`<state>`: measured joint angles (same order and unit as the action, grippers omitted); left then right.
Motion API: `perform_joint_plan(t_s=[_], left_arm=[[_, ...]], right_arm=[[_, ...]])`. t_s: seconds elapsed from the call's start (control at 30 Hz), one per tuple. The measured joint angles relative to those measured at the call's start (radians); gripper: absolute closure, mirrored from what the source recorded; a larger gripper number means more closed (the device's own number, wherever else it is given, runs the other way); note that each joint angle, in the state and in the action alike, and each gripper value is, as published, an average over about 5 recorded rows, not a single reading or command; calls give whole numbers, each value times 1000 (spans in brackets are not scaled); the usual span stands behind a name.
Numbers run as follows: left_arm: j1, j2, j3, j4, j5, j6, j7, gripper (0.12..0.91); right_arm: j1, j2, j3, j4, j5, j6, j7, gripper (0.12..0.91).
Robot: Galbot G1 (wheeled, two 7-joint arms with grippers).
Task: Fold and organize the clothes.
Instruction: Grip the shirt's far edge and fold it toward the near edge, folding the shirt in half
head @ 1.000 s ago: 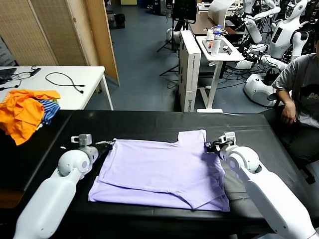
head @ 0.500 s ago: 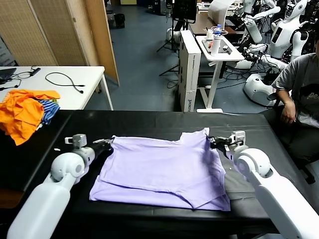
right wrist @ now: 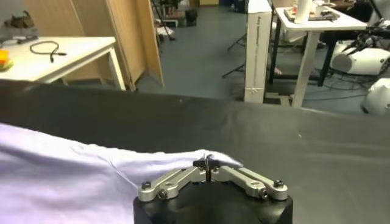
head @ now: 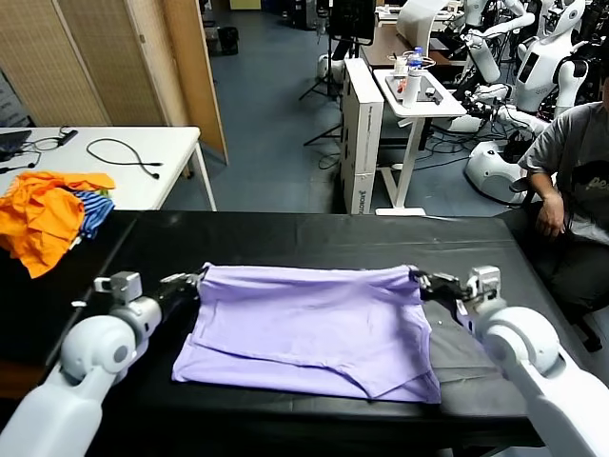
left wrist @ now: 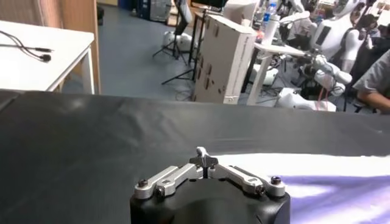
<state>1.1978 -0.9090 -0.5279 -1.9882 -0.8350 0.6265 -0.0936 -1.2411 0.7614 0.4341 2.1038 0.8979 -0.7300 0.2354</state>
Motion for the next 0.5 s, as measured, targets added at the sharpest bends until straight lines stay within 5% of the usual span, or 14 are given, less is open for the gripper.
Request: perform_joint_plan(t_s=[0.5], left_arm=[[213,-40,-77,-72,62,-20,24,885]], right_arm=[[-286,-23,115,166,-44,-6,10,886]])
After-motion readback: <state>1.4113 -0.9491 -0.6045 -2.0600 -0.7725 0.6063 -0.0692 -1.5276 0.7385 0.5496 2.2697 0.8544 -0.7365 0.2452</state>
